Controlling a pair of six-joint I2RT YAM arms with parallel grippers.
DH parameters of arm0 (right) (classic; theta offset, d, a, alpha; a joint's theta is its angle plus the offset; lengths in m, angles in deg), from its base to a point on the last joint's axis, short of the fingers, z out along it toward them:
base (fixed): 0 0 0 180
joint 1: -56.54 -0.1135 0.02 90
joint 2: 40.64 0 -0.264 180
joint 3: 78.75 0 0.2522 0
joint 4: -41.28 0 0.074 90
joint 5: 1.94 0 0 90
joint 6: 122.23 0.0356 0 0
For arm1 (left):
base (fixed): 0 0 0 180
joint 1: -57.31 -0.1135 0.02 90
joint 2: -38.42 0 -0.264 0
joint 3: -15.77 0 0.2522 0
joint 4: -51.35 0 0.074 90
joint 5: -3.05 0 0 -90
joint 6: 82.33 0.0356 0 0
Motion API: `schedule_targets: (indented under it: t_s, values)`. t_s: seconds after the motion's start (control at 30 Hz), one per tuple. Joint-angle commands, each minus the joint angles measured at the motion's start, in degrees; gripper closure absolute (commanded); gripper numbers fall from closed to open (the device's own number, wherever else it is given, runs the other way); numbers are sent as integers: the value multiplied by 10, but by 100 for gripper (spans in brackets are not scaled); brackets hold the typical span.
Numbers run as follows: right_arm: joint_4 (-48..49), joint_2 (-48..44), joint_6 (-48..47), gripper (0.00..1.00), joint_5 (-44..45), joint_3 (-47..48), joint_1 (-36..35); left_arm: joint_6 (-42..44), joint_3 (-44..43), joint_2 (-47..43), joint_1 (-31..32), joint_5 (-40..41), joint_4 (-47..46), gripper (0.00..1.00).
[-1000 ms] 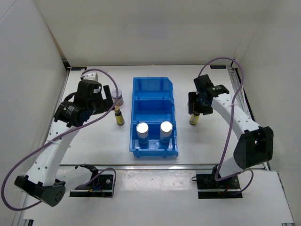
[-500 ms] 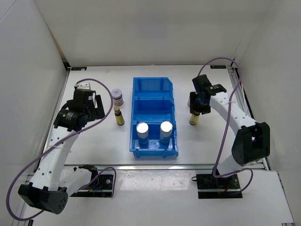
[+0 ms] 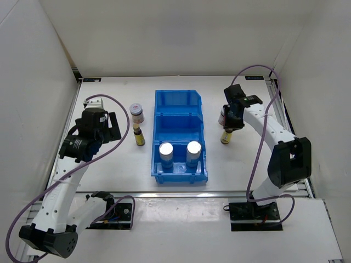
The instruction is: Organize the condiment bottles
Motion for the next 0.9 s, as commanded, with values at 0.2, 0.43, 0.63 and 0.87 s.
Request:
schedule_targets:
  t_s: [0.2, 0.43, 0.63, 0.87]
  values:
    - [-70, -27, -7, 100, 16, 109, -10, 5, 1, -1, -4, 1, -13, 0]
    - [-106, -27, -13, 100, 3, 224, -54, 5, 1, -1, -4, 1, -19, 0]
    - [-117, 18, -3, 100, -35, 311, -110, 5, 1, 4, -4, 1, -19, 0]
    - [-111, 84, 8, 100, -46, 351, -169, 10, 7, 4, -4, -5, -24, 0]
